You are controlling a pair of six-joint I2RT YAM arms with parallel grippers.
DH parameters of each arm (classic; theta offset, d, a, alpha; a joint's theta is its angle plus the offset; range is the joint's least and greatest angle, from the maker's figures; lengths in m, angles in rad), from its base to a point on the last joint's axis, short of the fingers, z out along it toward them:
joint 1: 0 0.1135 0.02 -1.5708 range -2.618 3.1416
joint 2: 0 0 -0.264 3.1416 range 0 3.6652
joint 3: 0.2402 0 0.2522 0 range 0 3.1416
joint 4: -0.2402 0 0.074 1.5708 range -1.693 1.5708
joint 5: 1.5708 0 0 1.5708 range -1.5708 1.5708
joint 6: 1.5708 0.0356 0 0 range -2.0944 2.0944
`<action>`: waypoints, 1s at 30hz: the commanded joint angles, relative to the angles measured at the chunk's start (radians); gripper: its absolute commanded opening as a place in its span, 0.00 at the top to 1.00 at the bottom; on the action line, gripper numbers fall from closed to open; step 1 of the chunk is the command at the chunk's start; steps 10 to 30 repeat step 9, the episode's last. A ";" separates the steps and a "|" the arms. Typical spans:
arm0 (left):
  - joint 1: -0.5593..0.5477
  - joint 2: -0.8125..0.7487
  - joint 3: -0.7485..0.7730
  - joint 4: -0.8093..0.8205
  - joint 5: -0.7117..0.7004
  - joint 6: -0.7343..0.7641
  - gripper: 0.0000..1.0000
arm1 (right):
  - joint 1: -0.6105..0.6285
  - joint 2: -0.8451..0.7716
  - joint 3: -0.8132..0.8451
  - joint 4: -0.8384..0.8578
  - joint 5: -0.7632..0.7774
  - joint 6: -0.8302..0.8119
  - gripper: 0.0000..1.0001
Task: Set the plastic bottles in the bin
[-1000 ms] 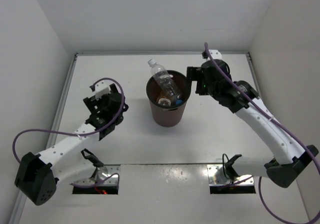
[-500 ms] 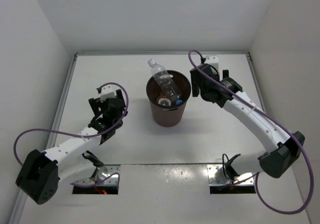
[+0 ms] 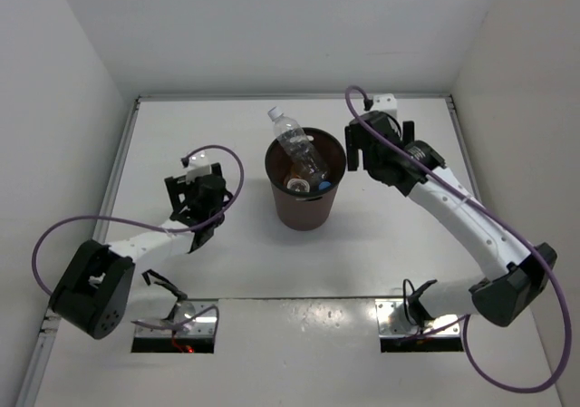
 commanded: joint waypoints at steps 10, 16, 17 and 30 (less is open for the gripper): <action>0.112 0.146 0.161 -0.115 -0.101 -0.141 0.00 | -0.042 0.152 0.071 0.035 0.021 -0.032 0.00; 0.112 0.146 0.161 -0.115 -0.101 -0.141 0.00 | -0.042 0.152 0.071 0.035 0.021 -0.032 0.00; 0.112 0.146 0.161 -0.115 -0.101 -0.141 0.00 | -0.042 0.152 0.071 0.035 0.021 -0.032 0.00; 0.112 0.146 0.161 -0.115 -0.101 -0.141 0.00 | -0.042 0.152 0.071 0.035 0.021 -0.032 0.00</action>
